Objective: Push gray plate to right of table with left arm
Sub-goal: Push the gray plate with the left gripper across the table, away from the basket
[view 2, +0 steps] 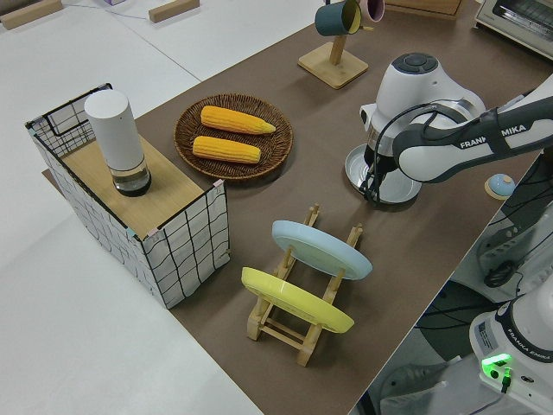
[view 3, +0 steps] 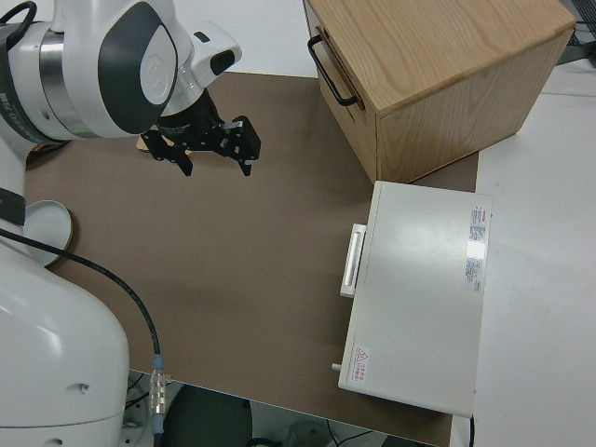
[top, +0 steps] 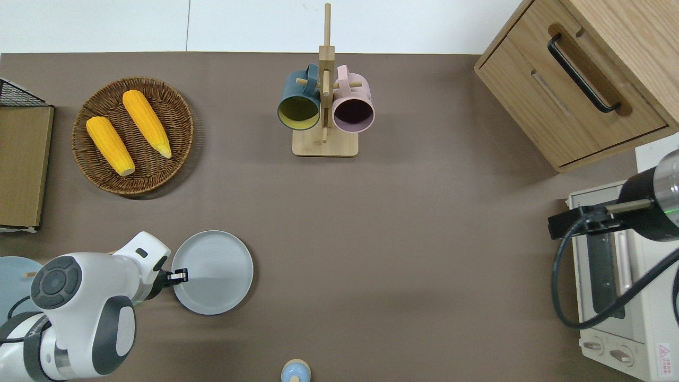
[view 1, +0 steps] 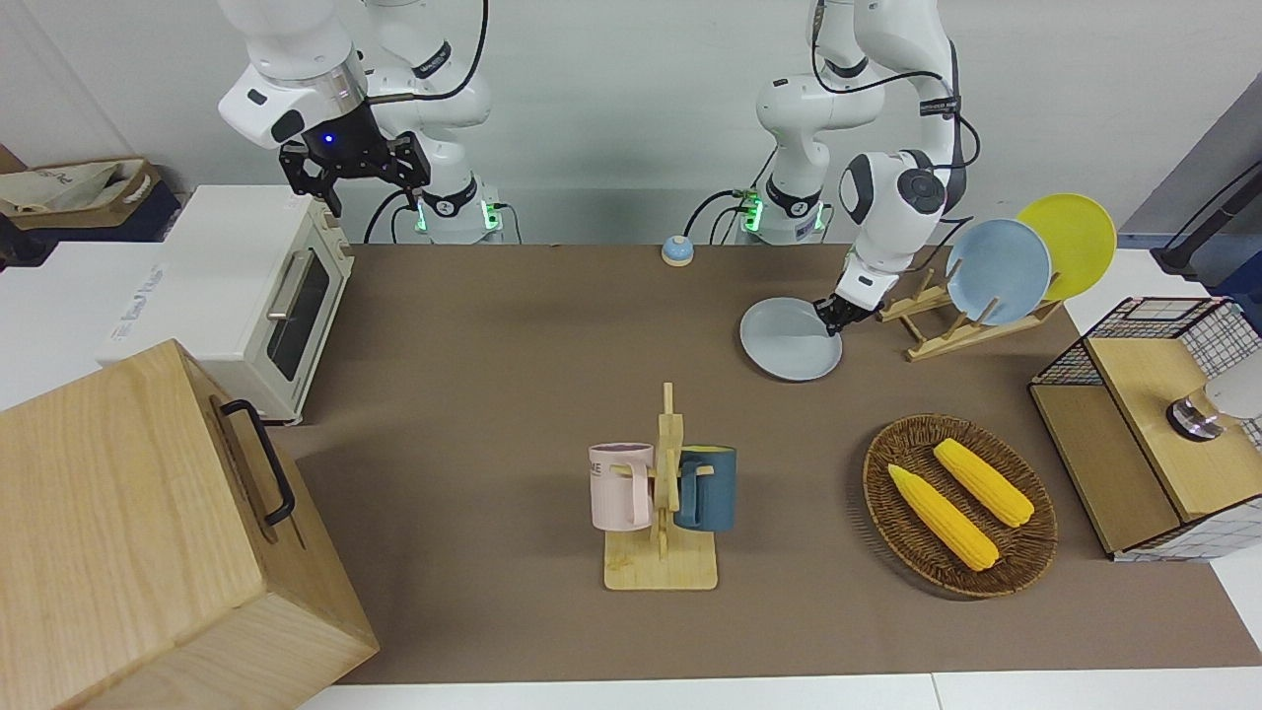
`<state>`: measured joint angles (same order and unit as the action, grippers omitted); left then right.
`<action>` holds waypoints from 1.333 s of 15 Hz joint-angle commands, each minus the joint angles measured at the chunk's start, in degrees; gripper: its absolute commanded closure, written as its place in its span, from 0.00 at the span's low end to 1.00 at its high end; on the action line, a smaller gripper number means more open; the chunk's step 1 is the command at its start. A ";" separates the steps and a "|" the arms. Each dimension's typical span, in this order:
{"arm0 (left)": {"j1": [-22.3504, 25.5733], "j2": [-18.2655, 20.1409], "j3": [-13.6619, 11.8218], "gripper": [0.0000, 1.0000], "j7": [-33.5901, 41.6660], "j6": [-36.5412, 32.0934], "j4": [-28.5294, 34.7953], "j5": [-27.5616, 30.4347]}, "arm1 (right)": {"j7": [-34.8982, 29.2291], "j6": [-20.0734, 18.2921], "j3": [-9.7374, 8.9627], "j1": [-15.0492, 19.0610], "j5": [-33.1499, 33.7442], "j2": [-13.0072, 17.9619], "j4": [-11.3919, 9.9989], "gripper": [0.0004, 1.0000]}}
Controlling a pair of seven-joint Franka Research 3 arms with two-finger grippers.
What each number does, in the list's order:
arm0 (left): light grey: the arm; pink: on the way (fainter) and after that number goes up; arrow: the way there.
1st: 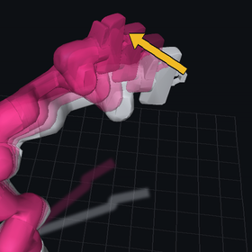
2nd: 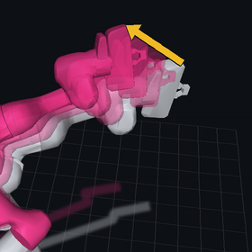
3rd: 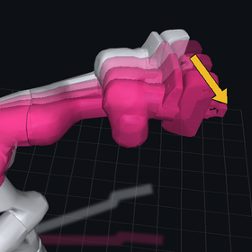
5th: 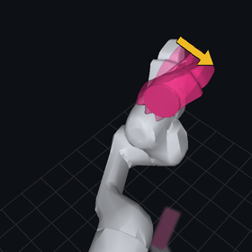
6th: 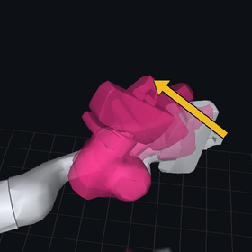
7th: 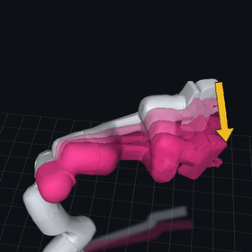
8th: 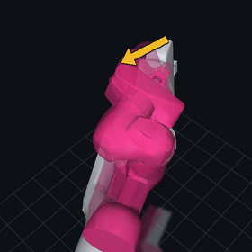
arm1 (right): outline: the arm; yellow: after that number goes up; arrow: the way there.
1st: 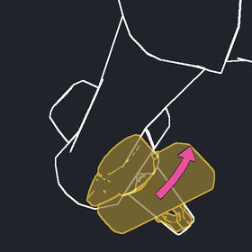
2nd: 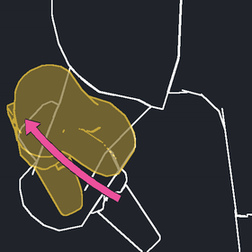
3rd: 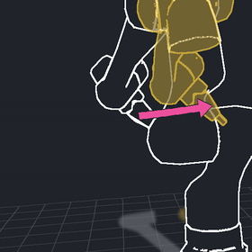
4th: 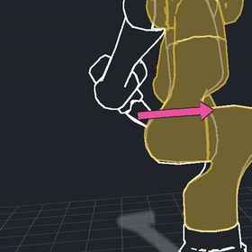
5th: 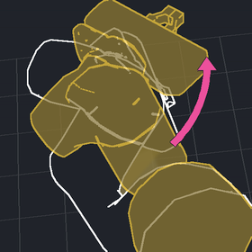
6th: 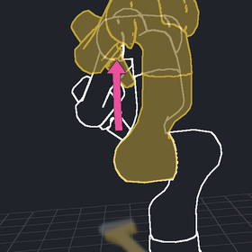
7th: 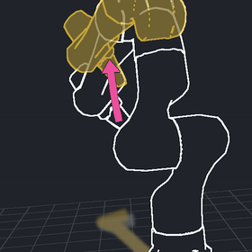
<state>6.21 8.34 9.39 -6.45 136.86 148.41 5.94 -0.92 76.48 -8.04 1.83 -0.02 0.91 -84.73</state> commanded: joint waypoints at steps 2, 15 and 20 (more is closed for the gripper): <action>-5.84 -2.19 0.54 1.00 -9.26 0.52 -1.98 0.38 | -0.66 -0.89 -0.93 1.07 -0.25 0.14 0.53 0.02; -26.94 -10.53 0.72 1.00 -40.99 2.44 -9.71 1.79 | -0.66 -0.89 -0.93 1.07 -0.25 0.14 0.53 0.02; -32.21 -16.42 1.16 1.00 -50.92 6.75 -14.45 1.79 | -0.66 -0.89 -0.93 1.07 -0.25 0.14 0.53 0.02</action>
<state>-22.60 -1.52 10.82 -52.00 140.71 138.12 6.88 -0.92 76.48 -8.04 1.83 -0.02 0.91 -84.73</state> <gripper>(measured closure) 0.991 0.013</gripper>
